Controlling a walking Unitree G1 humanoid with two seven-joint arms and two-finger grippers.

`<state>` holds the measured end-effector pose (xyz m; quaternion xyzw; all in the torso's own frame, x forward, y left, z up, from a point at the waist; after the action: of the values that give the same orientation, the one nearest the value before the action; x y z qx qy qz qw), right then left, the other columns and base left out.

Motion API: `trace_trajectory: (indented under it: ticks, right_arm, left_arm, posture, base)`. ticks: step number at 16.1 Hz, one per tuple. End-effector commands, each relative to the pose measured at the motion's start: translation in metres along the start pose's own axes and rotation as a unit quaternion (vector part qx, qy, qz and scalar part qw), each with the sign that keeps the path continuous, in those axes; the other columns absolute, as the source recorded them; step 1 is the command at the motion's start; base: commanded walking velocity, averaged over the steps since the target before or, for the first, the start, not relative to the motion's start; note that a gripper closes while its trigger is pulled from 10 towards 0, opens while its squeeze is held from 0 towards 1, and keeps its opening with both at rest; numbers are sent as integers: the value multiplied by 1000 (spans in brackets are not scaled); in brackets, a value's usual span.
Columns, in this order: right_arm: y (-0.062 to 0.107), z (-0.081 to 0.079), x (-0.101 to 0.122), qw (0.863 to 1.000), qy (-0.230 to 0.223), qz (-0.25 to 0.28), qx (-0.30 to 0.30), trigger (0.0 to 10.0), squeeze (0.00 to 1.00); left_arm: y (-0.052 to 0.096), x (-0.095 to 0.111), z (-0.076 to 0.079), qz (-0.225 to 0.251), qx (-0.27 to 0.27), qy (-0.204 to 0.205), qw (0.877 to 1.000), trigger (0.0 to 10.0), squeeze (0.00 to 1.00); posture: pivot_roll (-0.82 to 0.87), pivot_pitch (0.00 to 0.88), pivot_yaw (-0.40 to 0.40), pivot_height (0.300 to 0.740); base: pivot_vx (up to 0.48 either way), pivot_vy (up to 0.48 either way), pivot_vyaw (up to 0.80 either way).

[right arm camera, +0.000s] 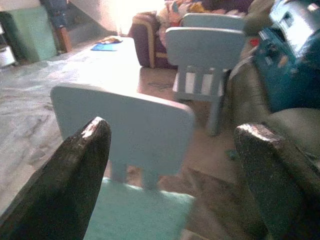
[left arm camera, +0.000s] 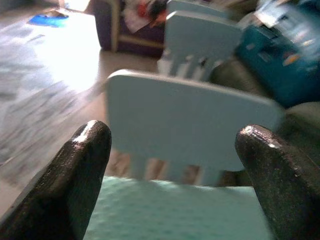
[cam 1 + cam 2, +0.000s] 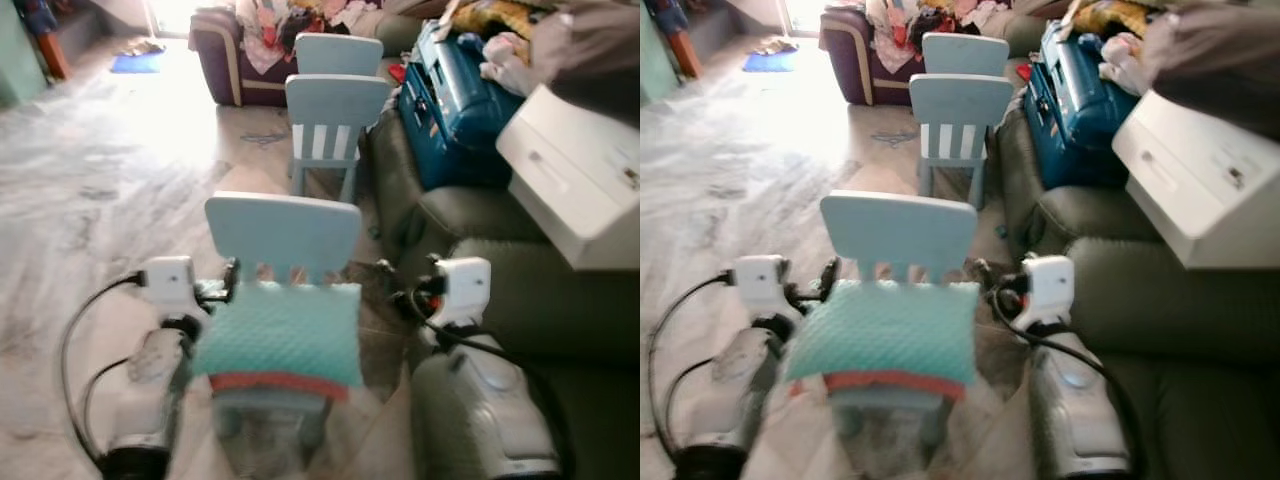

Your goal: Move the pillow to the sofa

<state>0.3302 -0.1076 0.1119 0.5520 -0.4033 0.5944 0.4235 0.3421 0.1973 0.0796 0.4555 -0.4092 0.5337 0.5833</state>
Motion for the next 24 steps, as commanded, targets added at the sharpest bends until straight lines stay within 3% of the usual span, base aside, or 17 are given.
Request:
trace_trajectory:
  ticks: [1, 7, 18, 24]
  right_arm:
    - [3, 10, -3, 1000, 9, -7, -10, 10000, 0]
    - [4, 10, -8, 1000, 12, -17, -11, 10000, 0]
    - [6, 10, -12, 999, 14, -25, -15, 10000, 0]
    - [5, 11, -13, 999, 17, -27, -17, 10000, 0]
  left_arm:
    - [-2, -1, 7, -3, -3, 0, 1000, 10000, 0]
    - [-5, -13, 5, -35, 22, 5, 999, 10000, 0]
    - [-4, -16, 10, -42, 12, 14, 999, 10000, 0]
    - [-4, -18, 12, -49, 8, 17, 999, 10000, 0]
  posture:
    - [-106, 108, -39, 740]
    - [-107, 109, -36, 740]
    - [-107, 116, -37, 740]
    - [-110, 118, -38, 740]
  base:
    - [322, 0, 0]
    - [0, 0, 0]
    - [0, 0, 0]
    - [0, 434, 0]
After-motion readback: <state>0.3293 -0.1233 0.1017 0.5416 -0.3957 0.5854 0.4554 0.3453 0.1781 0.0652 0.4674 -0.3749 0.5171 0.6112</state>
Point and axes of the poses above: a point about 5 cm out from each wrist's last joint towards the gripper, its own y axis pointing back from the gripper into the wrist, its own x axis along the axis of the wrist's last joint, z = x × y, the point moved 5 cm from there along -y, pointing out of the wrist towards the gripper, and after that the axes turned 8 degrees about y, right-handed, at the moved point
